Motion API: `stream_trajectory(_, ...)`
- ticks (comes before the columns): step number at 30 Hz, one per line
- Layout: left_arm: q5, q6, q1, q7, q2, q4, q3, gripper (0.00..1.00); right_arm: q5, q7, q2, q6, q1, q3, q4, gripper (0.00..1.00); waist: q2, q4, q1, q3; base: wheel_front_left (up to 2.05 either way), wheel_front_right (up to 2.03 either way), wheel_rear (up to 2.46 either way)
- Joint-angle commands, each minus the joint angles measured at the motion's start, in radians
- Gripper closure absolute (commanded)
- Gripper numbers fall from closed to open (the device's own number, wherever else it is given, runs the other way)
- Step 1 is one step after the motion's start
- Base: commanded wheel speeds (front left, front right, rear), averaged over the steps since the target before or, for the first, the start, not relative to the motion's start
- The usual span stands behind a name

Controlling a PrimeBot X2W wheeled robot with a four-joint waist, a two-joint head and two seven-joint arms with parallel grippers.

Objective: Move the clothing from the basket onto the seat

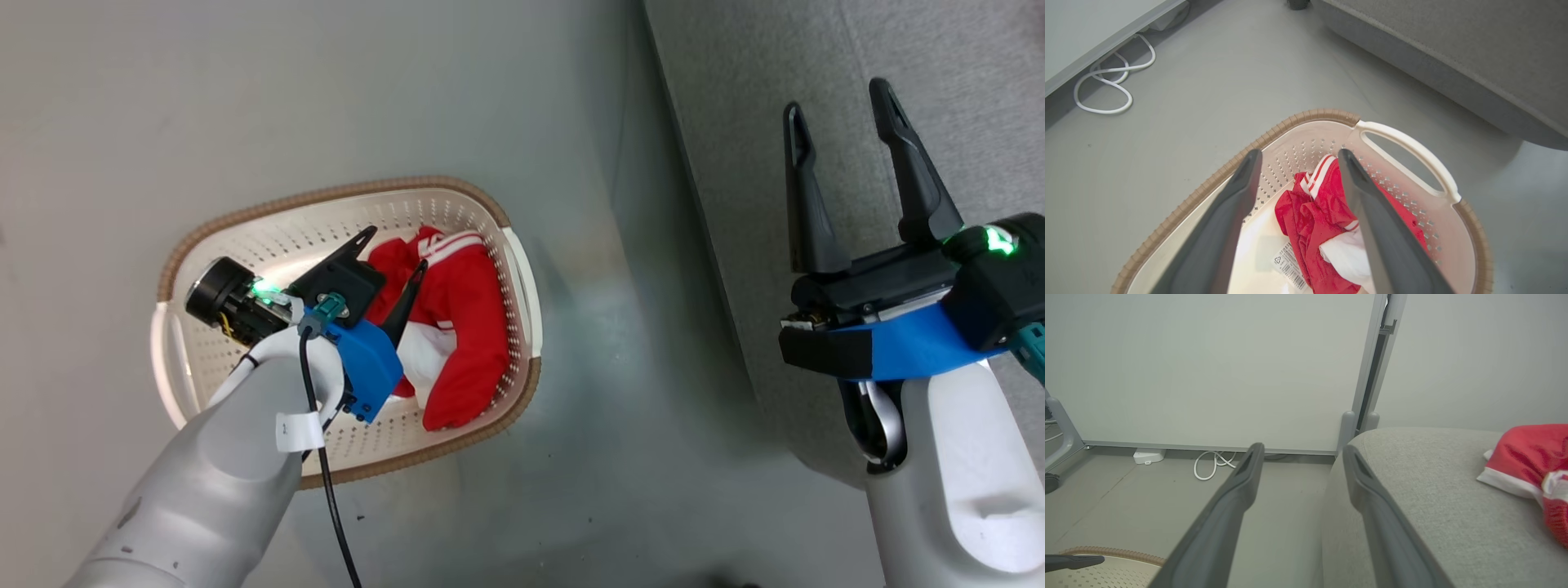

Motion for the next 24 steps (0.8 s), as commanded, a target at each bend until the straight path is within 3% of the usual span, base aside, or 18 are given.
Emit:
stream_trajectory(1, -0.01, -0.001, -0.026, -0.003, 0.009, 0.015, -0.016, 0.0, -0.003, -0.004, 0.005, 0.0, -0.022, 0.003, -0.006, 0.0, 0.0, -0.019, -0.0003, 0.056, 0.0, 0.0, 0.0)
stream_trajectory(13, -0.136, -0.001, -0.136, 0.004, 0.027, 0.153, -0.238, 0.0, -0.015, -0.004, 0.008, 0.0, -0.082, 0.015, -0.043, 0.0, 0.0, -0.04, -0.0003, 0.193, 0.0, 0.0, 0.0)
stream_trajectory(24, -0.255, -0.001, -0.184, 0.074, 0.044, 0.225, -0.364, 0.0, -0.027, -0.004, 0.003, 0.0, -0.105, 0.022, -0.075, 0.0, 0.0, -0.038, -0.0003, 0.287, 0.0, 0.0, 0.0)
